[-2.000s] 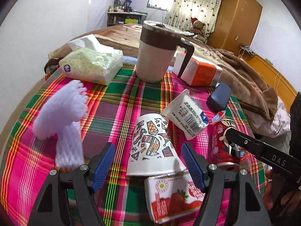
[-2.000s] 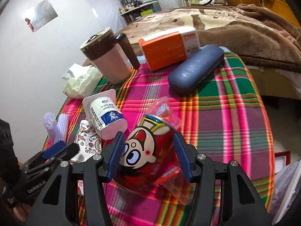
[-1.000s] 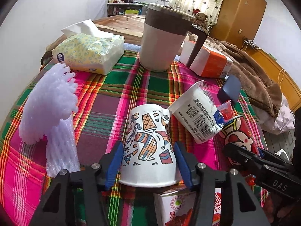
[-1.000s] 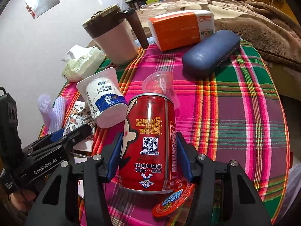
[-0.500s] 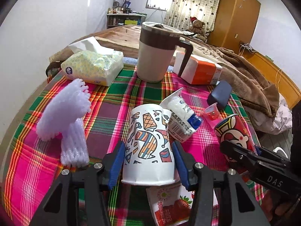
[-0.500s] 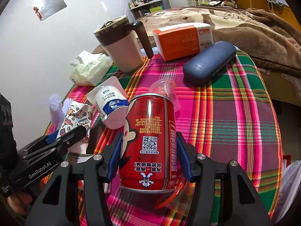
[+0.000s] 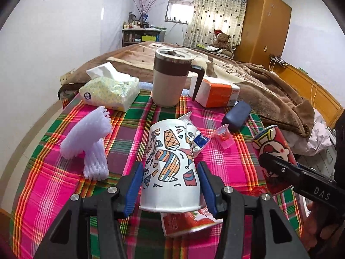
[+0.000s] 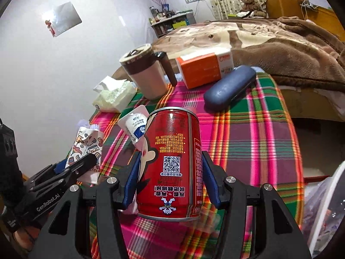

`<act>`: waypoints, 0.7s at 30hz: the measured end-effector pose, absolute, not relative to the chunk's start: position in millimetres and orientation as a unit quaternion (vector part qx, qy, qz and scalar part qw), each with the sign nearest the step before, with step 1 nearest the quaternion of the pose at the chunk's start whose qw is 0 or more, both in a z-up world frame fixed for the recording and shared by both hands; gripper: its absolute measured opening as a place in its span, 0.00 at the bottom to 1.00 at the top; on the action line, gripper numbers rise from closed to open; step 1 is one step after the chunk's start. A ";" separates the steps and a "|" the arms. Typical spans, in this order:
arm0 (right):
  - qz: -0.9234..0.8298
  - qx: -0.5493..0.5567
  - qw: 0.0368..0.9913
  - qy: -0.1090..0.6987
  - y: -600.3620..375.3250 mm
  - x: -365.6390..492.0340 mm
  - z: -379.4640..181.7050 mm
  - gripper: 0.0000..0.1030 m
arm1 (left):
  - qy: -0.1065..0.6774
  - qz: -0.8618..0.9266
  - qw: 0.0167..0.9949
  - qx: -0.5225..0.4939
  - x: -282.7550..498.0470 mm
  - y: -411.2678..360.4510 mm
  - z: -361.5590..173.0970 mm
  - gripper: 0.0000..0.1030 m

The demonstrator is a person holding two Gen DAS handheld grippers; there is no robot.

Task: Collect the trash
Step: 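Carry the red can and paper cup over the white bin with both tools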

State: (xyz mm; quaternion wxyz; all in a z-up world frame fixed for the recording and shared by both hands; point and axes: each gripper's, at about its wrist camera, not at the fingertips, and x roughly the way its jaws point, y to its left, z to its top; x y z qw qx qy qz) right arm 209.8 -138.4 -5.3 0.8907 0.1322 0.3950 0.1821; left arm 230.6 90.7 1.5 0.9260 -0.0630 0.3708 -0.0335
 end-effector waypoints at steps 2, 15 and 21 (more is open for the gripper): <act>0.182 0.133 0.892 0.391 -142.5 204.4 -2.6 0.53 | 0.367 -0.037 0.927 -0.062 224.3 86.6 5.7 0.50; 0.155 0.147 0.909 0.358 -189.4 168.1 16.2 0.53 | 0.338 -0.084 0.937 -0.041 182.8 36.7 34.4 0.51; 0.126 0.149 0.920 0.340 -218.1 147.2 22.7 0.53 | 0.321 -0.121 0.939 -0.030 165.4 2.8 45.5 0.51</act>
